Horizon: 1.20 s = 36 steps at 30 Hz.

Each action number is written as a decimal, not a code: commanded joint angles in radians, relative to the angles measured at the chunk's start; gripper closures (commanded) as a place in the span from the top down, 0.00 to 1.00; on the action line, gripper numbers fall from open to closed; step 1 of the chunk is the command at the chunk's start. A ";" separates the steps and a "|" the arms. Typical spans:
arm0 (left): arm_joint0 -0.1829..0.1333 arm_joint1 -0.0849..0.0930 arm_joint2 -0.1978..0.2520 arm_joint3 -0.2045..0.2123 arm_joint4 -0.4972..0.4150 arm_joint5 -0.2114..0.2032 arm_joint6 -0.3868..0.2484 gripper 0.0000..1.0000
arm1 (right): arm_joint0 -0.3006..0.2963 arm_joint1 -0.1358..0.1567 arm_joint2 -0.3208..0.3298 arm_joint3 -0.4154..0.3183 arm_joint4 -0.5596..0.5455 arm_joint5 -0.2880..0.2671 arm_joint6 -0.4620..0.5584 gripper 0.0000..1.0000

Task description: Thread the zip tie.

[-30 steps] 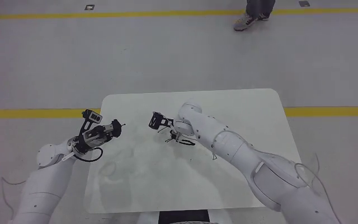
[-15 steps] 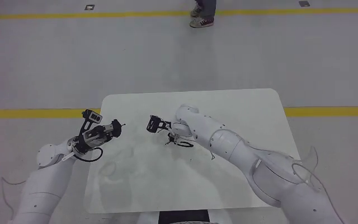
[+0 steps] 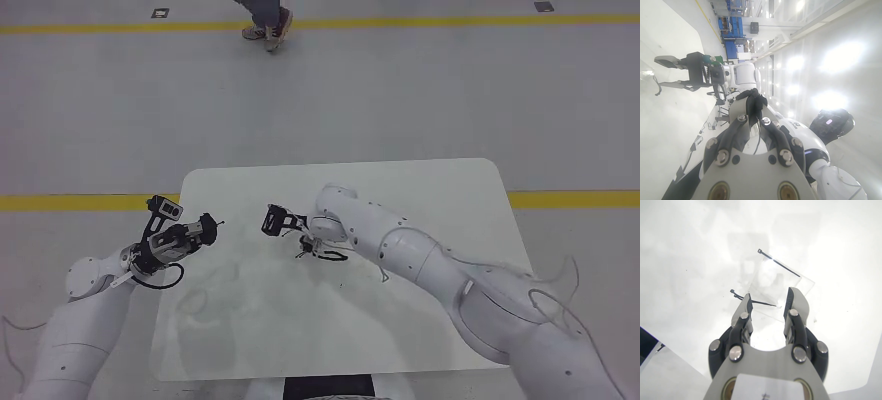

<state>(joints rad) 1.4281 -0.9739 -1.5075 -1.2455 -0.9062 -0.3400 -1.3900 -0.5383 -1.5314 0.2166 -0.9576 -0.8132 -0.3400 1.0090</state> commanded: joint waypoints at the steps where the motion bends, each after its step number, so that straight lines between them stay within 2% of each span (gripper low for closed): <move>1: 0.000 0.000 0.000 0.000 0.000 0.000 0.000 0.00 | 0.003 0.006 -0.014 -0.011 0.012 0.000 0.007 0.40; 8: 0.000 0.000 0.000 0.000 0.000 0.000 0.000 0.00 | 0.017 0.019 -0.045 -0.025 0.044 0.000 0.002 0.42; 19: 0.000 0.000 0.000 0.000 0.000 0.000 0.000 0.00 | 0.020 0.025 -0.047 -0.033 0.052 0.000 -0.034 0.42; 31: 0.000 0.000 0.000 0.000 0.000 0.000 0.000 0.00 | 0.027 0.061 -0.047 -0.087 0.077 0.000 -0.014 0.43; 36: 0.000 0.000 0.000 0.000 0.000 0.000 0.000 0.00 | 0.021 0.067 -0.047 -0.099 0.073 0.000 -0.013 0.43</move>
<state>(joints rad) 1.4281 -0.9739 -1.5075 -1.2455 -0.9062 -0.3400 -1.3900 -0.5166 -1.4642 0.1700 -1.0562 -0.7395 -0.3400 0.9963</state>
